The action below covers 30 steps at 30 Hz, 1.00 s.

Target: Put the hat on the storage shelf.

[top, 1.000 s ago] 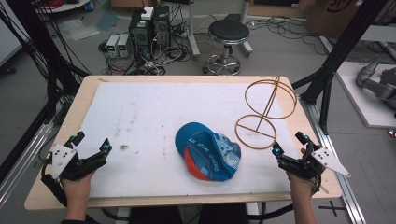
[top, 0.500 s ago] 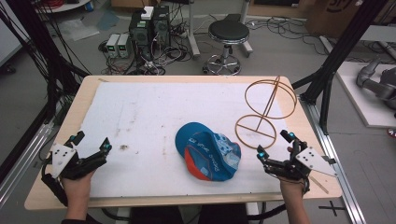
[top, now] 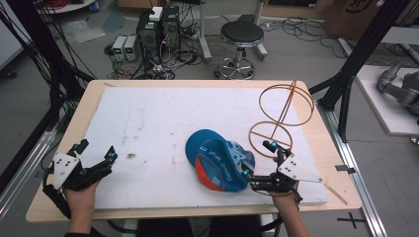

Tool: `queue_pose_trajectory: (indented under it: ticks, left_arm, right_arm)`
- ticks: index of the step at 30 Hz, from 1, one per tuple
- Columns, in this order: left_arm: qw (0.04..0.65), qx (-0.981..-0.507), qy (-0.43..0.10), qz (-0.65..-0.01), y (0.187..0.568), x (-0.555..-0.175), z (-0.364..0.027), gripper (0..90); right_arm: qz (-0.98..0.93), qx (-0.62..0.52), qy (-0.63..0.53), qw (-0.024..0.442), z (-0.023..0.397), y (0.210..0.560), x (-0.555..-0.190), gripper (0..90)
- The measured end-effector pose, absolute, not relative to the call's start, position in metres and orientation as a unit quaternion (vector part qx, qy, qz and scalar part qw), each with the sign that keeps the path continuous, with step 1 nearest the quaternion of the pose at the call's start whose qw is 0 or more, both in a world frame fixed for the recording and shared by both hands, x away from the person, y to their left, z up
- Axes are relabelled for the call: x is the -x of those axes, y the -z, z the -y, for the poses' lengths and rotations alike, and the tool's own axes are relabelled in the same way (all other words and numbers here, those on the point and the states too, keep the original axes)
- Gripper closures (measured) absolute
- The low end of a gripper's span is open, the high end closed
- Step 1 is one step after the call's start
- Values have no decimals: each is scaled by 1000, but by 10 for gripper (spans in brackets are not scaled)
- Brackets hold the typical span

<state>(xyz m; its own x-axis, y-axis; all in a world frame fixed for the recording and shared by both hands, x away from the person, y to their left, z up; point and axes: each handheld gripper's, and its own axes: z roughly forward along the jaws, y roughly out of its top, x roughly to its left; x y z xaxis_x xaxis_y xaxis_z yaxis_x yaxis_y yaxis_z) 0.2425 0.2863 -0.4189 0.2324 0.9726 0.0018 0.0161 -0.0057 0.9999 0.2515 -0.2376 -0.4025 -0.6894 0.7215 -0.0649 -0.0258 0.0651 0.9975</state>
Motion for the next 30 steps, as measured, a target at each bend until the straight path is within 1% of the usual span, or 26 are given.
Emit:
queue_pose_trajectory:
  ticks: [2, 4, 5, 9, 16, 18, 20, 26, 30]
  left_arm:
    - [550, -558, -435, -443, 419, -242, -287, 128]
    - [550, -556, -437, -444, 419, -241, -288, 128]
    - [550, -557, -436, -444, 419, -241, -289, 128]
    - [550, -557, -435, -445, 419, -241, -289, 128]
    - [552, -556, -435, -445, 419, -242, -288, 128]
    - [551, -556, -435, -445, 419, -242, -288, 128]
    - [552, -556, -435, -444, 419, -242, -288, 128]
    - [554, -555, -432, -445, 419, -242, -288, 128]
    - [555, -553, -432, -446, 420, -242, -289, 128]
  right_arm:
    - [-684, -254, -622, 286, 223, 406, -254, 40]
    - [-689, -250, -617, 287, 219, 407, -255, 40]
    - [-705, -240, -597, 297, 209, 409, -256, 40]
    - [-714, -245, -587, 293, 200, 412, -259, 48]
    - [-726, -257, -560, 305, 187, 420, -265, 70]
    - [-729, -258, -554, 308, 185, 423, -266, 87]
    - [-730, -261, -549, 313, 182, 425, -268, 126]
    - [-738, -277, -523, 324, 177, 432, -270, 150]
    - [-742, -271, -512, 336, 175, 433, -272, 189]
